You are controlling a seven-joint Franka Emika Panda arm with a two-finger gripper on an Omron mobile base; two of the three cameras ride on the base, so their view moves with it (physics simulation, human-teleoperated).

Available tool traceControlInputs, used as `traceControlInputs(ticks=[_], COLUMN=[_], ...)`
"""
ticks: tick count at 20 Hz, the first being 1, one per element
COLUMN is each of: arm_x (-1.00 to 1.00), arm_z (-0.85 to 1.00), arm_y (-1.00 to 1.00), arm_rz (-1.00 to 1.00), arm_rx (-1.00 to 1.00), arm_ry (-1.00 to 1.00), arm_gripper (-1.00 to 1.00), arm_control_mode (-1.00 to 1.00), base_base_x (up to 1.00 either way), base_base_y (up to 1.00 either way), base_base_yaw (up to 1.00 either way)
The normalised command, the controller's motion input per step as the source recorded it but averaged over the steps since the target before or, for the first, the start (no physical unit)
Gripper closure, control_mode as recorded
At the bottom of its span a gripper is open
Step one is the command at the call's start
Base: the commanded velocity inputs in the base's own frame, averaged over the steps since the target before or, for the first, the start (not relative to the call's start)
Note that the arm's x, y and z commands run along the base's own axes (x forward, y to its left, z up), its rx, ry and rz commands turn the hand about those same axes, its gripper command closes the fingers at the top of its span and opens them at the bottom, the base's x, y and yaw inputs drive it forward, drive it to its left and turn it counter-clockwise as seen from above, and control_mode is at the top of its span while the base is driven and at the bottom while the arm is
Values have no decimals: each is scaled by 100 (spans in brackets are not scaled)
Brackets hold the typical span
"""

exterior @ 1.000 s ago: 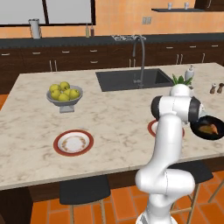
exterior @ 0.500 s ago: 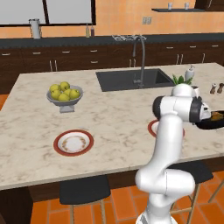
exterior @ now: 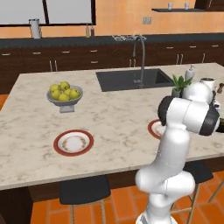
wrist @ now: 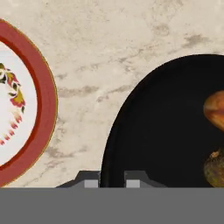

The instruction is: Pick the chicken drumstick and avocado from their plates and place them in the bowl. Then put the bowl in the fridge.

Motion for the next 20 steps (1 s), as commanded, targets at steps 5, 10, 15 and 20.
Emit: traceControlInputs(ticks=[5, 10, 15, 20], arm_x=[-100, -82, -25, -53], arm_z=[78, 59, 67, 56], arm_y=[100, 98, 100, 100], arm_rz=[12, 14, 17, 17], arm_rx=[-10, -18, -10, -4], arm_ry=[-25, -22, 0, 6], arm_gripper=[100, 100, 100, 100], arm_control_mode=[-100, -100, -100, -100], base_base_x=[0, 0, 0, 0], base_base_y=[0, 0, 0, 0], base_base_yaw=[0, 0, 0, 0])
